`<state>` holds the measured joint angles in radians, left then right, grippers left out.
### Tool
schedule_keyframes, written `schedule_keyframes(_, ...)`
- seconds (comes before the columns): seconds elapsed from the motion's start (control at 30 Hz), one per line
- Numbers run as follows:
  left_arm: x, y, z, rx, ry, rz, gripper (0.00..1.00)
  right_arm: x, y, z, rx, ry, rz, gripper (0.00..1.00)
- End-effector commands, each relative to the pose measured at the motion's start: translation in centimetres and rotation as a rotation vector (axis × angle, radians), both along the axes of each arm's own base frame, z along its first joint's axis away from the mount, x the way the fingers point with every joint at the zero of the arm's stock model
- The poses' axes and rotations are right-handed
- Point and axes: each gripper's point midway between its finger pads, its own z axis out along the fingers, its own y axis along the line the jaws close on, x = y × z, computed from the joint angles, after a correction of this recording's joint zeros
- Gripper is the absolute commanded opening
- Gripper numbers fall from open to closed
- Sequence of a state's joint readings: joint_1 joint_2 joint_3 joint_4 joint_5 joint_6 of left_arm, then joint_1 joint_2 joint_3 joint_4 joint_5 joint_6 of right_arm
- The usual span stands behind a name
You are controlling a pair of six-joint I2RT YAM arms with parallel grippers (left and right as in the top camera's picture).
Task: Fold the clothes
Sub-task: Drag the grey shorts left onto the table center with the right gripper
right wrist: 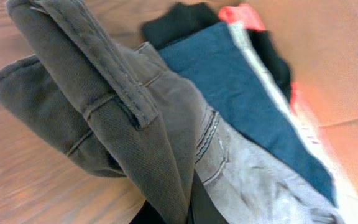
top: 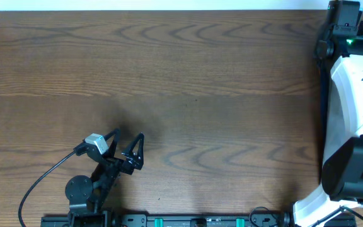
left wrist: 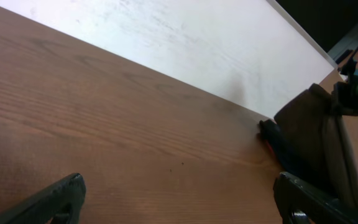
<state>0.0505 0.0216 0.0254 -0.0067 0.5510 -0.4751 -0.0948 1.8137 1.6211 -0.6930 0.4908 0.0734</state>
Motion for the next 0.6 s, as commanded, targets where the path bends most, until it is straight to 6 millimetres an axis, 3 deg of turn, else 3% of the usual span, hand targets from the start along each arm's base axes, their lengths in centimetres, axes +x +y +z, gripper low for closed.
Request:
schedule_keyframes(0.0, -0.2, -0.2, -1.5, -0.012, 0.048, -0.012, 0.98, 1.2, 6.4, 1.2, 0.159, -0.066, 0.173, 0.01)
schedule_keyframes(0.13, -0.2, -0.2, -1.5, -0.012, 0.048, -0.012, 0.98, 1.5, 13.5, 0.6, 0.293, -0.065, 0.304, 0.01)
schedule_keyframes(0.33, -0.2, -0.2, -1.5, -0.012, 0.048, -0.012, 0.98, 1.0, 24.0, 1.1, 0.419, -0.098, 0.457, 0.01)
schedule_keyframes(0.57, -0.2, -0.2, -1.5, -0.012, 0.048, -0.012, 0.98, -2.4, 37.5, 0.2, 0.507, -0.082, 0.666, 0.01)
